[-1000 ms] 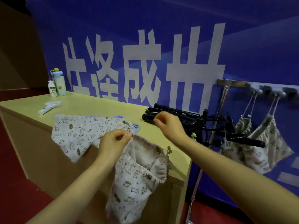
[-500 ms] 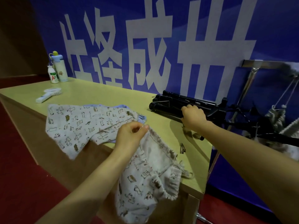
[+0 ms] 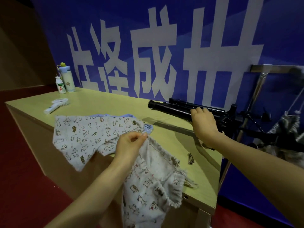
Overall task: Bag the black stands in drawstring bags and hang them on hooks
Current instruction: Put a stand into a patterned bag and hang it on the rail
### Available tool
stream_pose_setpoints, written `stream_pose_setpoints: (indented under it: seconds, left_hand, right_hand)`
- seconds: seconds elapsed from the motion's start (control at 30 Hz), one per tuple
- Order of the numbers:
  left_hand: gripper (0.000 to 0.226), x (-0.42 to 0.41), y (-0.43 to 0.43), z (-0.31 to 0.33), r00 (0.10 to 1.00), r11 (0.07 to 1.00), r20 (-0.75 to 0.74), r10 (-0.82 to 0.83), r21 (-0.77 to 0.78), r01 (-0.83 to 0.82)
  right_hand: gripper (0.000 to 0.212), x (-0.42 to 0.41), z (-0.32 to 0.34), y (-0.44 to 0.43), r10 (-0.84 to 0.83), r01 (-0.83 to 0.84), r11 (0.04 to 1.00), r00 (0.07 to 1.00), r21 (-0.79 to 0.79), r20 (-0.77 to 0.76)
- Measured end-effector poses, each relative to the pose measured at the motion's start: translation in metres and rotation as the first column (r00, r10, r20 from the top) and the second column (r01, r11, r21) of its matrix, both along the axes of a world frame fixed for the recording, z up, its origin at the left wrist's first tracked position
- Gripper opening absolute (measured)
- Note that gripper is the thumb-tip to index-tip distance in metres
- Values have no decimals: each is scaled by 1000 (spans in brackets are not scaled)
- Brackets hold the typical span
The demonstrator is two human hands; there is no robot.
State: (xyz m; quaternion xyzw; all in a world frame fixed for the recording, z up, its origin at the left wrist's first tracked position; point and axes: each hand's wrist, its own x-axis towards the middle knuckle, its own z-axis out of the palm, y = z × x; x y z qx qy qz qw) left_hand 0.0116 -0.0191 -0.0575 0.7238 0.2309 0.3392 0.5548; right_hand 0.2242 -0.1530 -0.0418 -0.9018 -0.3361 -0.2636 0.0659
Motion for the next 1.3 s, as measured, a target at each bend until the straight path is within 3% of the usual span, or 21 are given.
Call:
stream_pose_setpoints:
  seconds: [0.23, 0.33, 0.53, 0.67, 0.8, 0.9, 1.0, 1.17, 1.23, 1.3]
  left_hand:
    - [22, -21, 16, 6, 990, 972, -2, 140, -192, -138]
    - [19, -34, 21, 13, 976, 938, -11, 215, -277, -210]
    - [31, -52, 37, 25, 945, 910, 3, 326, -271, -313]
    - [29, -63, 28, 39, 931, 920, -15, 364, -150, -362]
    - [34, -67, 11, 47, 944, 937, -39, 326, 142, -318]
    - [32, -69, 1, 52, 943, 882, -109, 316, 399, -249]
    - [31, -67, -5, 55, 954, 859, -128, 270, 480, -179]
    - [27, -55, -28, 57, 984, 880, -135, 118, 474, -41]
    - [28, -51, -31, 55, 995, 936, -90, 43, 352, -9]
    - [31, -50, -28, 50, 999, 991, 3, -32, 131, 32]
  right_hand:
    - [42, -41, 22, -29, 160, -176, 981, 970, 77, 182]
    - [45, -62, 30, -47, 255, -275, 960, 931, 42, 262]
    - [50, -99, 41, -76, 407, -416, 906, 803, -81, 436]
    - [53, -108, 42, -83, 452, -418, 889, 744, -184, 491]
    - [53, -127, 47, -83, 529, -456, 848, 698, -270, 482]
    - [47, -143, 52, -76, 584, -473, 812, 657, -342, 477]
    - [42, -154, 57, -65, 628, -477, 778, 626, -409, 462]
    - [32, -175, 65, -35, 705, -525, 708, 487, -472, 516]
    - [22, -182, 67, -23, 708, -547, 701, 452, -459, 543]
    - [17, -184, 67, -13, 711, -574, 692, 438, -438, 550]
